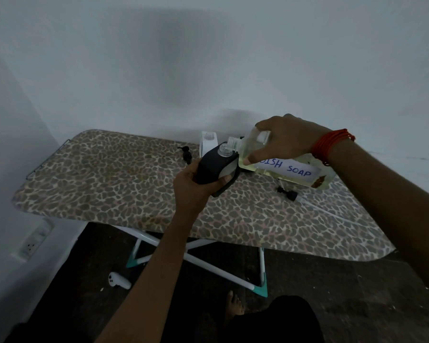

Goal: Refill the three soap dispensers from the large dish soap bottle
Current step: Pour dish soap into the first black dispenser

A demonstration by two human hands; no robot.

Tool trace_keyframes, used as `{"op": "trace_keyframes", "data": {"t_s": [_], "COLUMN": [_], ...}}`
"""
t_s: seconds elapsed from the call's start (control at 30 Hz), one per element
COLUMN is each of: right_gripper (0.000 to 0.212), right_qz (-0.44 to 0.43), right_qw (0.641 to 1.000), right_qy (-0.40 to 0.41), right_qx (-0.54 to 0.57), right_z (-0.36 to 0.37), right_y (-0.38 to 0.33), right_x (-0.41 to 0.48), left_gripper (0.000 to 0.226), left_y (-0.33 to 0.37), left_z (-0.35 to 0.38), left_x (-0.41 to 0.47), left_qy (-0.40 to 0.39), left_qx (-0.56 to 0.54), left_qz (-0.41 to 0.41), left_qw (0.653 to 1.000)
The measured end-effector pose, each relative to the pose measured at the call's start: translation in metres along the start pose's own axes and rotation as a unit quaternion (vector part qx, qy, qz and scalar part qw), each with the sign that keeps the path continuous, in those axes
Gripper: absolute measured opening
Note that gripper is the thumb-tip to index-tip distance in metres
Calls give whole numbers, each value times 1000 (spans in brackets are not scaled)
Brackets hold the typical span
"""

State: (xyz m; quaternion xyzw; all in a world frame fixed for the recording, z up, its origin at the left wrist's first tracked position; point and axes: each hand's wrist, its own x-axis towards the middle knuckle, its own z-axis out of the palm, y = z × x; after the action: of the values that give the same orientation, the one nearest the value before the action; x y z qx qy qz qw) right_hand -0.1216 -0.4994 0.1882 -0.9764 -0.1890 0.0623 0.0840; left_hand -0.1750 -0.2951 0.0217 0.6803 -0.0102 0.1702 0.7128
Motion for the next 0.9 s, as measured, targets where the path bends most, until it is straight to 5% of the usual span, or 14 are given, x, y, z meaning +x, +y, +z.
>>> {"op": "trace_keyframes", "data": {"t_s": [0.9], "right_gripper": [79], "right_qz": [-4], "right_qw": [1000], "right_qy": [6], "right_qx": [10], "right_z": [2], "right_y": [0], "right_x": [5], "left_gripper": [54], "left_y": [1], "left_z": [0], "left_x": [0], "left_qy": [2], "left_qx": [-7], "left_qz": [-3], "left_qw": [1000]}}
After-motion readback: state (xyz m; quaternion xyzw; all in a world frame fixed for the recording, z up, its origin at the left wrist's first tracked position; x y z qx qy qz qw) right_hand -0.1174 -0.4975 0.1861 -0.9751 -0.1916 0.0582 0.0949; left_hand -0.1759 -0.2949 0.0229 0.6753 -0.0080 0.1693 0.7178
